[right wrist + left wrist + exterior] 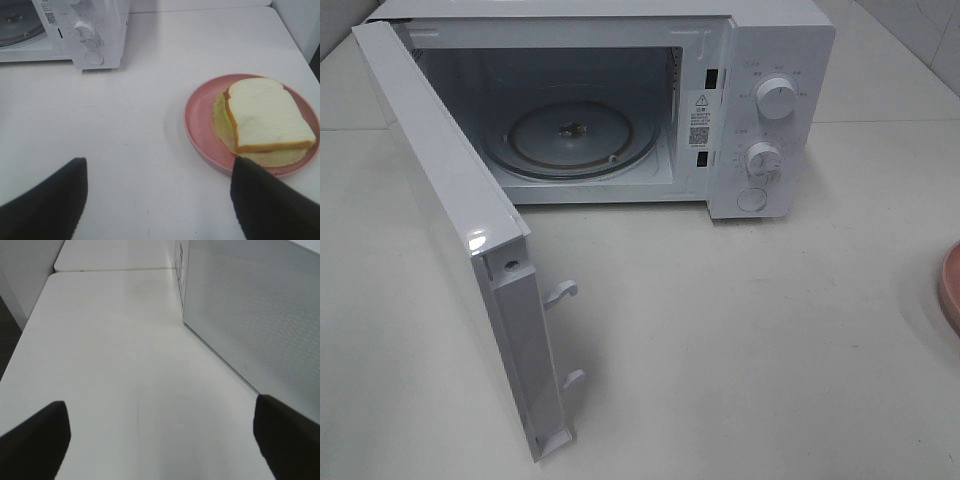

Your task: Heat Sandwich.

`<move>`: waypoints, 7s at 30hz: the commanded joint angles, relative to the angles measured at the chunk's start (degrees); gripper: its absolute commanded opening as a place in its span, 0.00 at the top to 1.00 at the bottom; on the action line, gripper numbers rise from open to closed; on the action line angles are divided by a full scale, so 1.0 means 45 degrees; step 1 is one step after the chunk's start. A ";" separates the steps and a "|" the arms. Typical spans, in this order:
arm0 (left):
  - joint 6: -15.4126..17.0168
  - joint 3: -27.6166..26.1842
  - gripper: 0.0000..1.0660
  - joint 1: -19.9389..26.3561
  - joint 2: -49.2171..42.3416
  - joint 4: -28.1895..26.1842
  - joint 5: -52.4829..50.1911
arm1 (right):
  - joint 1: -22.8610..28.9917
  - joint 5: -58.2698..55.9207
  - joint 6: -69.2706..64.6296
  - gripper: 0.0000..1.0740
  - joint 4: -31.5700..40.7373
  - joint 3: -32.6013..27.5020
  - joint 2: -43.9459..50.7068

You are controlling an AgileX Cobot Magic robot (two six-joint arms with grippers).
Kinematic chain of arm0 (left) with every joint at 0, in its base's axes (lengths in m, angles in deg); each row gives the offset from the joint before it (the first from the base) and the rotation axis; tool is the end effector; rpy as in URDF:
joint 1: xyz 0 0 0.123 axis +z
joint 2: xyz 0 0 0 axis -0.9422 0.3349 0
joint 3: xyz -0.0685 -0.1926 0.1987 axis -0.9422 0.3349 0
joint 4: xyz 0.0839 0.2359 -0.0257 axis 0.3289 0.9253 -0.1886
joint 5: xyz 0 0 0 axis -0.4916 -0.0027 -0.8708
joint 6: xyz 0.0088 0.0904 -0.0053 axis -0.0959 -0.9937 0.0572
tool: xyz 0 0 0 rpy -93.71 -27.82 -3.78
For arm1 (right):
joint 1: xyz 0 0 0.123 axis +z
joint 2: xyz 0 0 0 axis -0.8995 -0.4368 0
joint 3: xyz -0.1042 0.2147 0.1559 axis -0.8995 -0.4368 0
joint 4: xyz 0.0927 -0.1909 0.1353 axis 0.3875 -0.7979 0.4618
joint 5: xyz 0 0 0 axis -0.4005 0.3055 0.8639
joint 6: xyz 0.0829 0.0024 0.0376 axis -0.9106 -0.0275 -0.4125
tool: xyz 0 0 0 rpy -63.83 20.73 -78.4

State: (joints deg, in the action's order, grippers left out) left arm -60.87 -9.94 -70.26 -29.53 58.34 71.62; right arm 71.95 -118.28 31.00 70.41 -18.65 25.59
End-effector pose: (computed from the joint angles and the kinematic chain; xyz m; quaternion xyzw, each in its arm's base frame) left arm 0.0146 -0.0053 0.2930 0.0247 0.8524 -0.0182 0.5220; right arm -0.0050 -0.0096 0.2819 0.0206 0.8430 0.0289 0.5367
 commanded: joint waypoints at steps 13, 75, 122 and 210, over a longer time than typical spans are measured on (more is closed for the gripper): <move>-0.0013 0.0191 0.91 0.0064 0.3743 -0.0140 -0.3616 | -0.0089 -0.0013 0.0051 0.29 -0.0038 -0.0013 0.0344; 0.0318 0.1350 1.00 -0.6188 1.8538 0.1235 -2.2218 | -0.0089 -0.0013 0.0051 0.29 -0.0038 -0.0013 0.0344; 0.0242 -0.7257 1.00 -0.9728 2.3670 -0.1846 -2.0257 | -0.0089 -0.0013 0.0038 0.29 -0.0038 -0.0013 0.0344; 0.0662 -1.0886 0.32 -1.0364 2.2524 -0.2546 -0.7487 | -0.0089 -0.0013 0.0038 0.29 -0.0038 -0.0013 0.0344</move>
State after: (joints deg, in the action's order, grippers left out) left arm -59.27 -58.47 -116.67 73.03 46.65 33.86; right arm 71.95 -118.28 31.00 70.64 -18.65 25.59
